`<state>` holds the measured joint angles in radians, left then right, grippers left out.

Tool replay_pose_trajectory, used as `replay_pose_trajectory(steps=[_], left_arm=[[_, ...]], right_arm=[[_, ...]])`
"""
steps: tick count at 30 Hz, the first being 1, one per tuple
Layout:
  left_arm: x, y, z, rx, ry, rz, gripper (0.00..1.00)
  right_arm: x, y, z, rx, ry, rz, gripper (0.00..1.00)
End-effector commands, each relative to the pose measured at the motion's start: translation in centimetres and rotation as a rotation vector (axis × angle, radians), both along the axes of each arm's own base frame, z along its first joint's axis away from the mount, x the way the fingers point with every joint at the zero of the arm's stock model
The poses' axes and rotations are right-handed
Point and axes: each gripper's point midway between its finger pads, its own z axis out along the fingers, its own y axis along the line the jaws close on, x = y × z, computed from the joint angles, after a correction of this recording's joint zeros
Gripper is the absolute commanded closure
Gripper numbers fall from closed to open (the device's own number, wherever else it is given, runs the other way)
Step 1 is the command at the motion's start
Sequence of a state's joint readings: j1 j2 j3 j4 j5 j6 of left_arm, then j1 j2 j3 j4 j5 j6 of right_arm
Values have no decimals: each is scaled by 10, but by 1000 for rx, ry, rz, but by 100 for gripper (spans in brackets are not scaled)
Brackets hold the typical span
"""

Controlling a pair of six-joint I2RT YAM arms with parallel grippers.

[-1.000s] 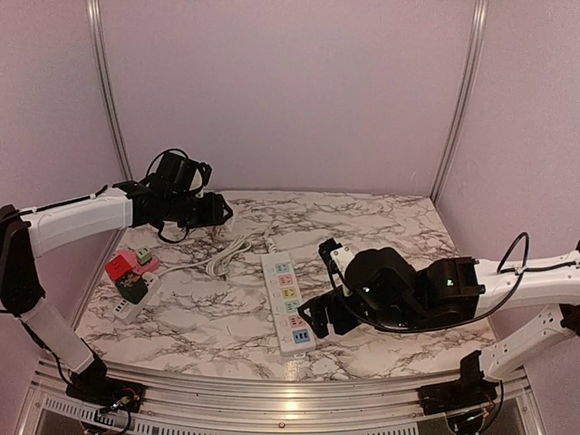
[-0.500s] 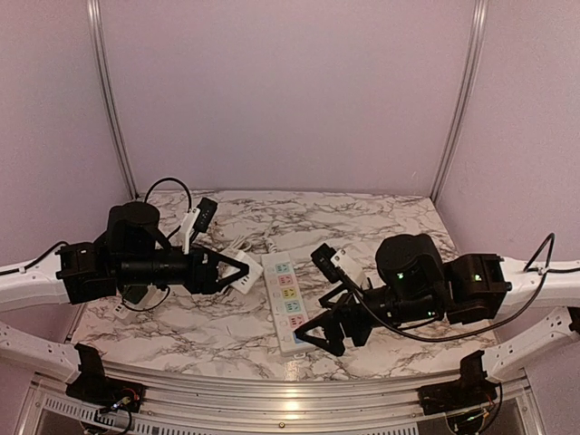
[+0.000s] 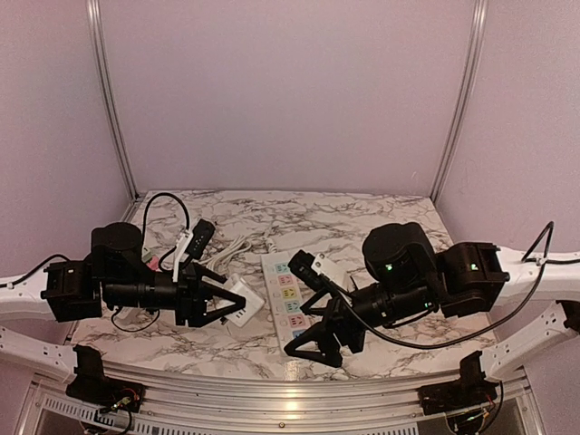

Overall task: Insert the plug
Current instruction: Pass from the left arm to the right

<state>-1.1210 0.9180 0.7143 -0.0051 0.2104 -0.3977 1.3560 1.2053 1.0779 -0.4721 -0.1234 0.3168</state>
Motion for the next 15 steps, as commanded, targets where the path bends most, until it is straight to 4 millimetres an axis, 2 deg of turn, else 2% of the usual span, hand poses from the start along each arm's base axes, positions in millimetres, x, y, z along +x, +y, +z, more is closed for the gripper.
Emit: replay_pose_trajectory(steps=[1, 7, 15], left_arm=[[-9, 4, 17, -7, -84, -46, 76], [-15, 2, 4, 32, -85, -91, 76], [-11, 9, -5, 45, -95, -53, 75]], right_arm=[[-12, 6, 29, 55, -5, 75, 3], [-15, 11, 42, 79, -47, 105, 2], [-11, 18, 25, -7, -50, 105, 2]])
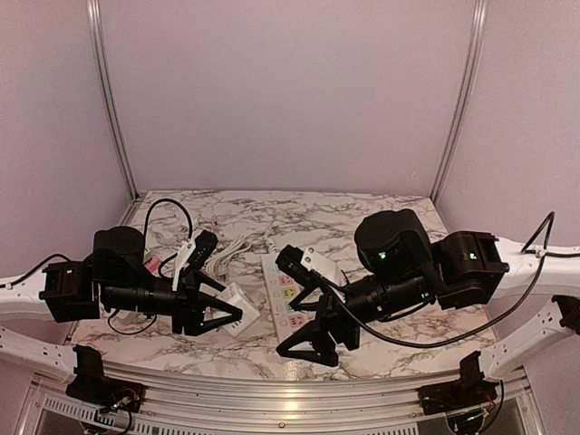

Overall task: Insert the plug
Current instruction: Pass from the left arm to the right

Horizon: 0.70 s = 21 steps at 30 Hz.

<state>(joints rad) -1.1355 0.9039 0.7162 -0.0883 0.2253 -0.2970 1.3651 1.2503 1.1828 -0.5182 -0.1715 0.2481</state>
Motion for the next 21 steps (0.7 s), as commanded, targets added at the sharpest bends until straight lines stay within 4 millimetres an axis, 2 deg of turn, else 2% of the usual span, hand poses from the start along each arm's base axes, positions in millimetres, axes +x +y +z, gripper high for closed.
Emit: replay_pose_trajectory(steps=[1, 8, 11, 16, 21], left_arm=[[0, 4, 10, -45, -38, 9, 75], [-7, 4, 12, -38, -48, -37, 75], [-10, 4, 12, -38, -45, -52, 75], [-2, 9, 16, -42, -84, 4, 76], [7, 17, 34, -34, -167, 71, 77]], right_arm=[[-1, 7, 2, -25, -14, 18, 2], [-5, 24, 19, 4, -13, 54, 2], [-3, 35, 18, -9, -11, 56, 2], [7, 49, 26, 7, 19, -14, 2], [25, 59, 38, 49, 185, -147, 1]])
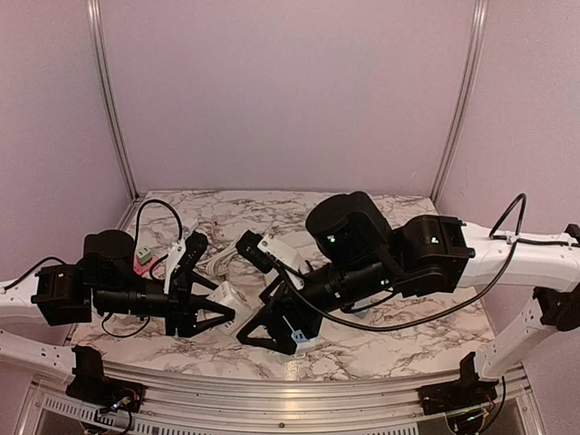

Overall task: Insert the plug
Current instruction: Pass from the left arm to the right

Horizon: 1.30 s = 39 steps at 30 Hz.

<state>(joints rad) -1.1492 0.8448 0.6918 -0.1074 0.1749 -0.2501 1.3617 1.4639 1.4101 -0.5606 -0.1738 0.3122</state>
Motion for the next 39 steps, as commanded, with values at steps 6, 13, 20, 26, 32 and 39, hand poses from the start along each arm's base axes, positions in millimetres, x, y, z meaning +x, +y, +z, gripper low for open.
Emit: replay_pose_trajectory(steps=[6, 13, 20, 26, 32, 39], left_arm=[[11, 7, 37, 6, -208, 94, 77], [6, 4, 29, 51, -271, 101, 78], [1, 9, 31, 56, -319, 120, 79], [-6, 9, 30, 69, -352, 110, 80], [-9, 9, 28, 92, -378, 113, 80], [-10, 12, 31, 92, -391, 125, 80]], right_arm=[[36, 8, 34, 185, 352, -282, 2], [55, 8, 45, 233, 420, -415, 1], [52, 26, 29, 211, 510, -409, 1], [45, 46, 33, 273, 571, -332, 8], [36, 59, 29, 251, 630, -273, 13], [35, 54, 15, 199, 644, -303, 9]])
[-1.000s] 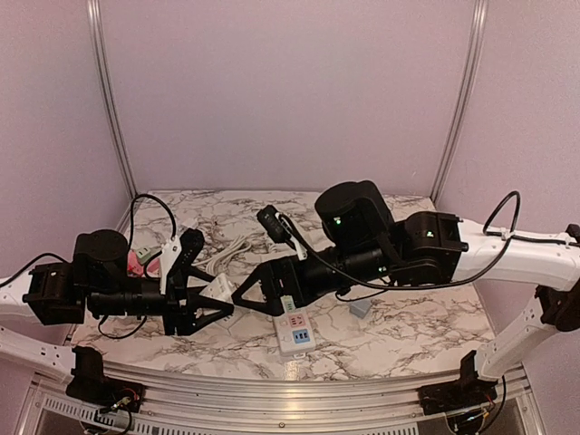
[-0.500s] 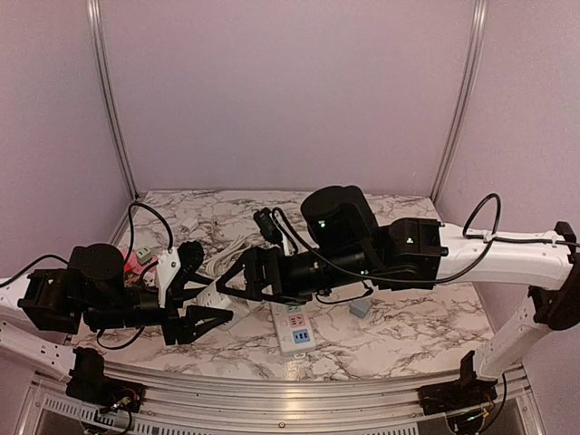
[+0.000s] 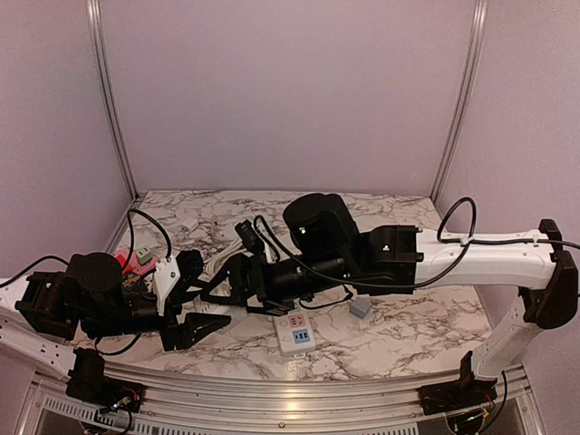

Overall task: Insert the plug
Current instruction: Pass from the left arm to the right, then insert the plug into the socket slot.

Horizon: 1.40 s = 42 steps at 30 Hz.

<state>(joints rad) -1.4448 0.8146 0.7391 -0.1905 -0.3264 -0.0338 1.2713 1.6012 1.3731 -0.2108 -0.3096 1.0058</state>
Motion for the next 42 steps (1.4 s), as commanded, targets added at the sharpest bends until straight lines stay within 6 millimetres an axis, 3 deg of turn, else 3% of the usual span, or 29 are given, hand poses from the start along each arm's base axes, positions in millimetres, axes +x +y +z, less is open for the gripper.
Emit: replay_pose_trajectory(steps=[1, 7, 15, 20, 22, 27, 28, 37, 42], left_arm=[[2, 5, 16, -35, -37, 21, 80], [2, 6, 18, -36, -47, 21, 80], [-1, 3, 16, -25, -48, 11, 78], [2, 7, 22, -40, -52, 41, 66], [6, 11, 28, -65, -49, 67, 54], [13, 25, 42, -133, -30, 136, 6], [14, 28, 44, -144, -23, 148, 2], [36, 71, 48, -197, -1, 347, 1], [55, 97, 34, -123, -45, 510, 1]], right_arm=[[0, 0, 18, 37, 14, 1, 12], [0, 3, 10, 24, 33, 5, 23], [-3, 11, 7, 47, 58, 49, 68], [1, 10, 10, 47, 46, 56, 99], [2, 8, 10, 42, 42, 54, 100], [14, -2, 8, 17, 12, 15, 100], [17, -5, 8, 10, 0, 5, 100], [59, -48, -2, -103, -123, -99, 100], [92, -78, -19, -245, -235, -198, 100]])
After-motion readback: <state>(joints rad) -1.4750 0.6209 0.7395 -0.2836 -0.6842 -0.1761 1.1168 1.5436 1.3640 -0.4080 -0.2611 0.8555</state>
